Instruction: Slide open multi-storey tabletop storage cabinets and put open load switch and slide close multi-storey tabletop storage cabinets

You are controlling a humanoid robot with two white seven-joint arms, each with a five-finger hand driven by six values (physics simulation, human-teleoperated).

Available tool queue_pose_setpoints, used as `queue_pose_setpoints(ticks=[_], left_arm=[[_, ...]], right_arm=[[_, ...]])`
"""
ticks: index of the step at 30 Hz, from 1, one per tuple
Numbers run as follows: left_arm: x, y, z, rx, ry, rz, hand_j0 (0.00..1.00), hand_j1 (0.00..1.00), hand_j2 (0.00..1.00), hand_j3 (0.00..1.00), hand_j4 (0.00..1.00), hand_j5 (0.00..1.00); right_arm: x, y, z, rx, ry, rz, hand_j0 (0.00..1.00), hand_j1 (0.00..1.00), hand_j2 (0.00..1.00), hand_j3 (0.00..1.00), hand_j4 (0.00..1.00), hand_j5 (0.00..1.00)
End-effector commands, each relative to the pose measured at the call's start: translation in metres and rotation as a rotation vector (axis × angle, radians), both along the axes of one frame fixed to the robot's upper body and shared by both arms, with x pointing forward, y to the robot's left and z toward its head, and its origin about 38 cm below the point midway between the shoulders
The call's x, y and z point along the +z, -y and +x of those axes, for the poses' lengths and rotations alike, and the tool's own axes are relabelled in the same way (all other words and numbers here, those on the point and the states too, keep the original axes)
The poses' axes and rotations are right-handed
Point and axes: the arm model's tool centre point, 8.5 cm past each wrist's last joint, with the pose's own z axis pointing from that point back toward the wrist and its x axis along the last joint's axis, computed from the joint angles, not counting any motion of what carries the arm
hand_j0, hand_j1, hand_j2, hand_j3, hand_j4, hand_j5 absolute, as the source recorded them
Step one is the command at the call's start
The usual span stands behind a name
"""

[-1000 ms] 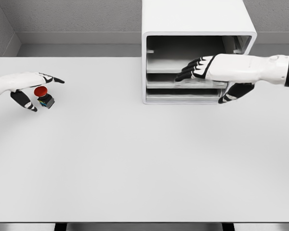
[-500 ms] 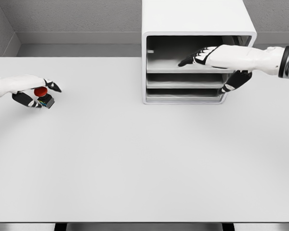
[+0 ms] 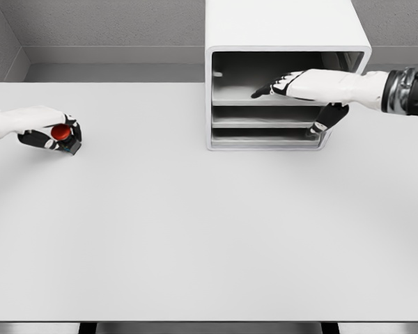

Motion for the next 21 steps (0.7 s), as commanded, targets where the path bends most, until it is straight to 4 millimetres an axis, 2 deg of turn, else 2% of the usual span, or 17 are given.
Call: queue_pose_setpoints(ticks=[1,2,4,11,15,19,21], left_arm=[[0.010,0.011,0.001,-0.032,0.029,-0.013,0.48,0.48,0.48,0.48,0.48,0.48],[0.013,0.016,0.000,-0.048,0.039,-0.016,0.48,0.48,0.48,0.48,0.48,0.48],[0.027,0.012,-0.004,-0.058,0.061,-0.031,0.48,0.48,0.48,0.48,0.48,0.48],[0.071,0.030,-0.020,-0.167,0.149,-0.064,0.48,0.48,0.48,0.48,0.48,0.48],[0.101,0.057,-0.035,-0.275,0.209,-0.110,0.48,0.48,0.48,0.48,0.48,0.48],[0.114,0.077,-0.045,-0.348,0.241,-0.131,0.48,0.48,0.48,0.48,0.48,0.48],[0.129,0.088,-0.053,-0.390,0.281,-0.157,0.48,0.48,0.48,0.48,0.48,0.48]], right_arm=[[-0.007,-0.001,0.004,-0.008,-0.017,0.003,1.00,1.00,1.00,1.00,1.00,1.00],[-0.007,-0.001,0.004,-0.010,-0.017,0.001,1.00,1.00,1.00,1.00,1.00,1.00],[-0.009,0.003,0.007,-0.024,-0.023,0.001,1.00,1.00,1.00,1.00,1.00,1.00],[-0.016,0.007,0.015,-0.053,-0.021,-0.027,1.00,1.00,1.00,1.00,1.00,1.00],[-0.018,0.008,0.016,-0.057,-0.020,-0.035,1.00,1.00,1.00,1.00,1.00,1.00],[-0.022,0.006,0.015,-0.049,-0.018,-0.062,1.00,1.00,1.00,1.00,1.00,1.00],[-0.022,0.004,0.014,-0.038,-0.014,-0.063,1.00,1.00,1.00,1.00,1.00,1.00]])
